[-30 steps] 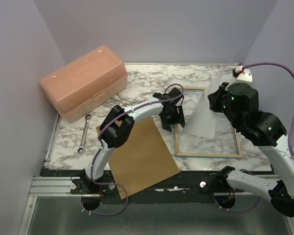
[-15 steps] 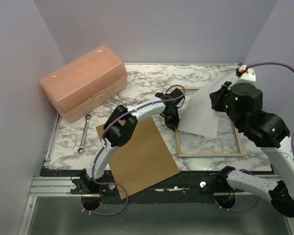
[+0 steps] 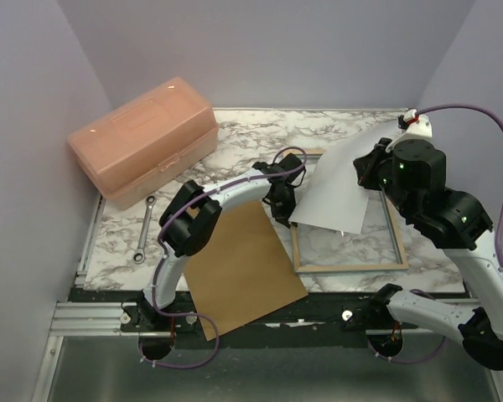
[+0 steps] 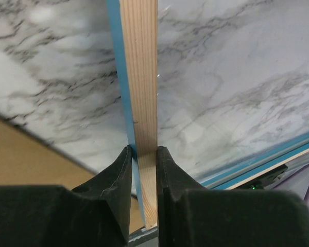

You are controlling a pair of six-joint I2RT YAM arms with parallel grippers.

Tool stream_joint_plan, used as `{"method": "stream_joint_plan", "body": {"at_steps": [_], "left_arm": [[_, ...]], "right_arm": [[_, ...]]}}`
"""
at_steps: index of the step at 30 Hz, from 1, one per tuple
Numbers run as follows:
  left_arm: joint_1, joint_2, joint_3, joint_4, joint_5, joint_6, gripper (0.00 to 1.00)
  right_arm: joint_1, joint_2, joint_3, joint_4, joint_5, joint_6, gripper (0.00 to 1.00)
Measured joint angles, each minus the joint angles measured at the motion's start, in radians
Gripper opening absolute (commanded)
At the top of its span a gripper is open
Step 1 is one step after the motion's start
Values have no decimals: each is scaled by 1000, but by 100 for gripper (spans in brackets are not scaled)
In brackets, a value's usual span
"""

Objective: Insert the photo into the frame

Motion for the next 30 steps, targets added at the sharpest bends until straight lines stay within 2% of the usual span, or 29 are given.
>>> {"method": "stream_joint_plan", "body": {"at_steps": [12,30], "left_arm": [[65,-226,-264,96,31,20,11],[217,-486,-605,95,-37,215,10]], "right_arm": [[0,40,17,35,-108,0,0],[0,93,-81,142,-364,-3,0]]}}
